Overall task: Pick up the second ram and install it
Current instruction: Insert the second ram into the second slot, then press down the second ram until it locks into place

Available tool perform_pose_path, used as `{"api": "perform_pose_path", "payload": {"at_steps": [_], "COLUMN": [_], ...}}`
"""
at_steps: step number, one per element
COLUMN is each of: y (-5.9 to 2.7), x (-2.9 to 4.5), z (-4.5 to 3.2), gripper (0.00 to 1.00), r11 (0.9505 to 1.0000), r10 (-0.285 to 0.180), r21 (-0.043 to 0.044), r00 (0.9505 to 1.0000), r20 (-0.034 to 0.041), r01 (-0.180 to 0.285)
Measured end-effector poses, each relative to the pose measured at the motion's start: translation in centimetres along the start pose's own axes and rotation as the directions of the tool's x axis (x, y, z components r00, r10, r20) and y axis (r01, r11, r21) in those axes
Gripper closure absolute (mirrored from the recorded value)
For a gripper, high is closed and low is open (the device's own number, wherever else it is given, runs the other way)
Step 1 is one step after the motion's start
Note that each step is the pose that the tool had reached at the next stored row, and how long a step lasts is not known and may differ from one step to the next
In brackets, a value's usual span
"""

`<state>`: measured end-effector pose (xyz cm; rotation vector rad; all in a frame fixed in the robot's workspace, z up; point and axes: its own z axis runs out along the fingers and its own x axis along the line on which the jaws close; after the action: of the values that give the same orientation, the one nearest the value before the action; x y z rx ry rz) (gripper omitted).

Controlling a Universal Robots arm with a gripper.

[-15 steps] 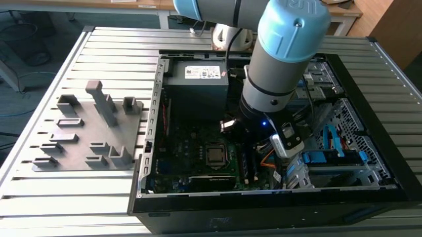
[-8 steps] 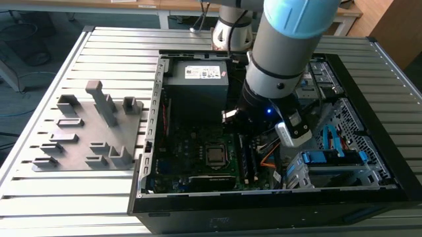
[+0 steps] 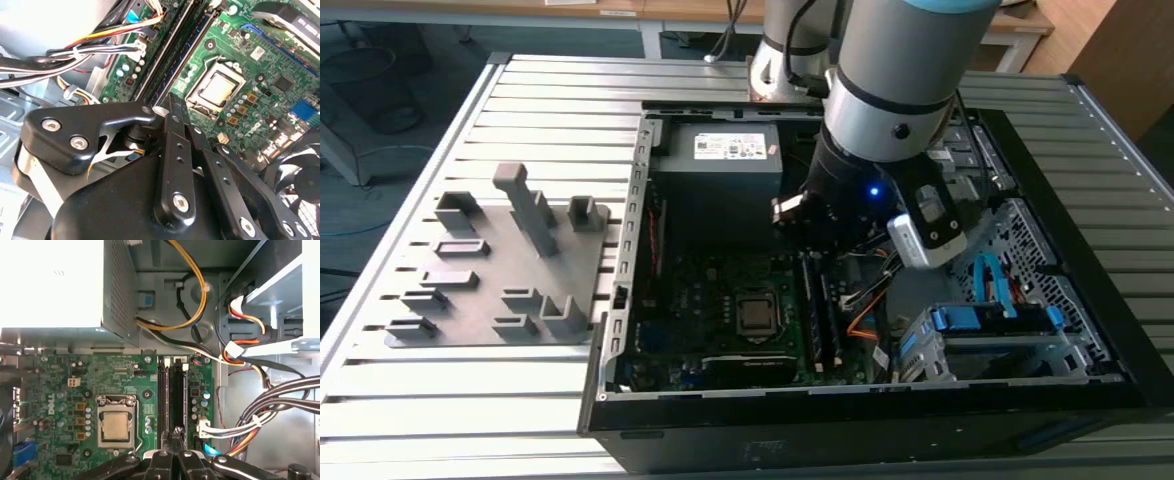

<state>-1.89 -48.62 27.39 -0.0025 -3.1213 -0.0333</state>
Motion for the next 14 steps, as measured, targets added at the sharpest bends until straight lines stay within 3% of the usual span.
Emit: {"api": "perform_pose_path", "payload": {"at_steps": [12, 14], "y": [0.00, 0.01], "x": [0.00, 0.01], "z": [-0.04, 0.10], "gripper": [0.90, 0.90], "r11": [1.0000, 1.0000], "r10": [0.000, 0.000], "r21": [0.0001, -0.0030], "r00": [1.0000, 1.0000], "r20": [-0.0001, 0.0000], "r01": [0.000, 0.000]}}
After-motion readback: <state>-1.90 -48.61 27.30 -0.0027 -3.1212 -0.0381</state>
